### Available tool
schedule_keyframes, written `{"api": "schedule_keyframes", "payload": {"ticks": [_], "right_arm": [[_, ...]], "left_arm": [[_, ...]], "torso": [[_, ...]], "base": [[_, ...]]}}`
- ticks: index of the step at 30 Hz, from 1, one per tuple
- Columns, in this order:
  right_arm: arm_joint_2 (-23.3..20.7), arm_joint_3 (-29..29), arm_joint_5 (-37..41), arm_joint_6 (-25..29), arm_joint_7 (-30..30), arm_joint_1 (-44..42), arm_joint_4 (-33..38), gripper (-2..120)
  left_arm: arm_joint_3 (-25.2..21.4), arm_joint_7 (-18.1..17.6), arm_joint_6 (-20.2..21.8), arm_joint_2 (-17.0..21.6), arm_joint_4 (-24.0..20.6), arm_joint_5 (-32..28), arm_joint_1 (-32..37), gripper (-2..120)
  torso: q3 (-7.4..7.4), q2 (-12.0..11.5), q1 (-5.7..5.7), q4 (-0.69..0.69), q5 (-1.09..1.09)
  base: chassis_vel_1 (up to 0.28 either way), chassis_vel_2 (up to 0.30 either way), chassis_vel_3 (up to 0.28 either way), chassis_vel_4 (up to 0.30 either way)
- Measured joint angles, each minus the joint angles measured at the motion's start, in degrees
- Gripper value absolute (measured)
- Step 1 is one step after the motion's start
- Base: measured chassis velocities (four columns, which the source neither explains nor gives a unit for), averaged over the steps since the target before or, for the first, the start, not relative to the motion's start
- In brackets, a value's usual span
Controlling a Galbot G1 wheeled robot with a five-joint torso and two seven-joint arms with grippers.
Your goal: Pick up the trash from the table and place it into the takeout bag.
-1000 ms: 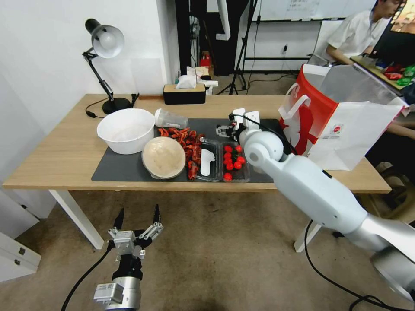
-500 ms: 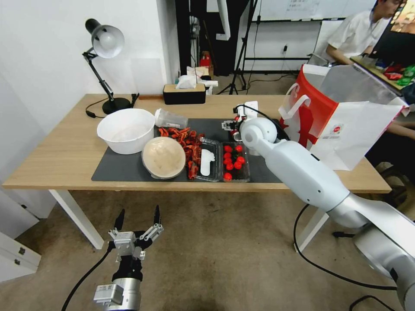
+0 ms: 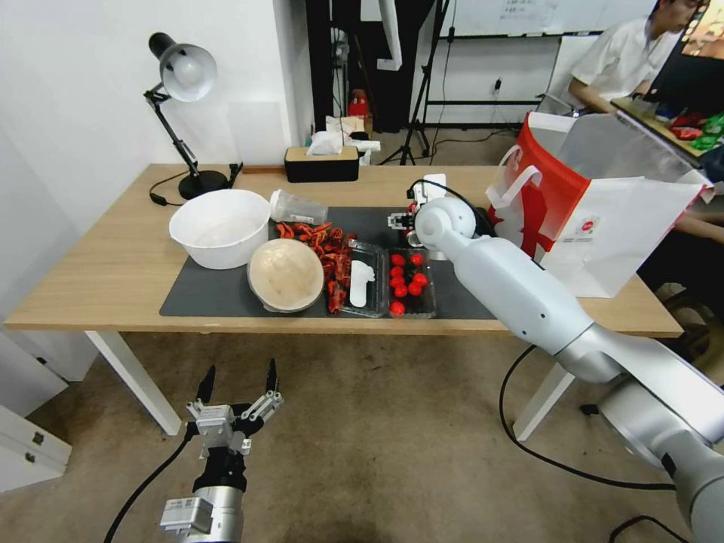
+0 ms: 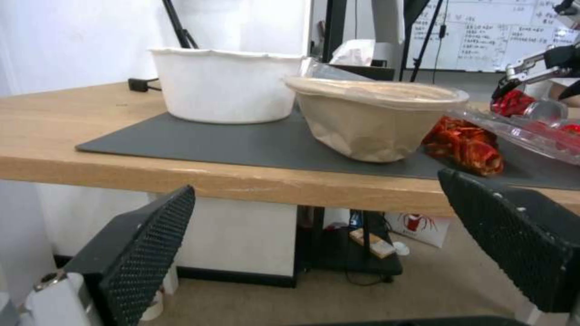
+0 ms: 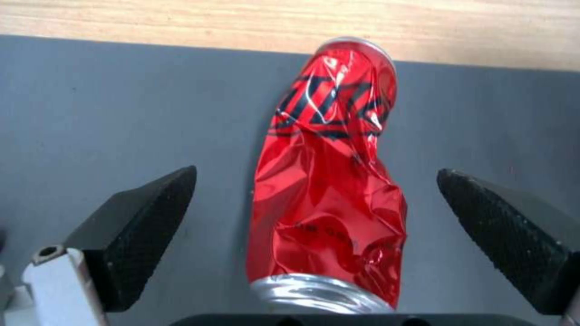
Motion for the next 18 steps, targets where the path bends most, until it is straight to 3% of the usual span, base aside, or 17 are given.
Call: {"api": "schedule_keyframes", "payload": {"ticks": [18], "right_arm": [[3.0, 2.4, 0.7, -0.4, 1.4, -1.5, -4.0, 100]], "left_arm": [[0.0, 0.0, -0.1, 0.3, 0.7, -0.6, -0.6, 100]], "torso": [[0.0, 0.0, 0.0, 0.0, 0.0]], "base": [[0.0, 0.0, 0.0, 0.0]]}}
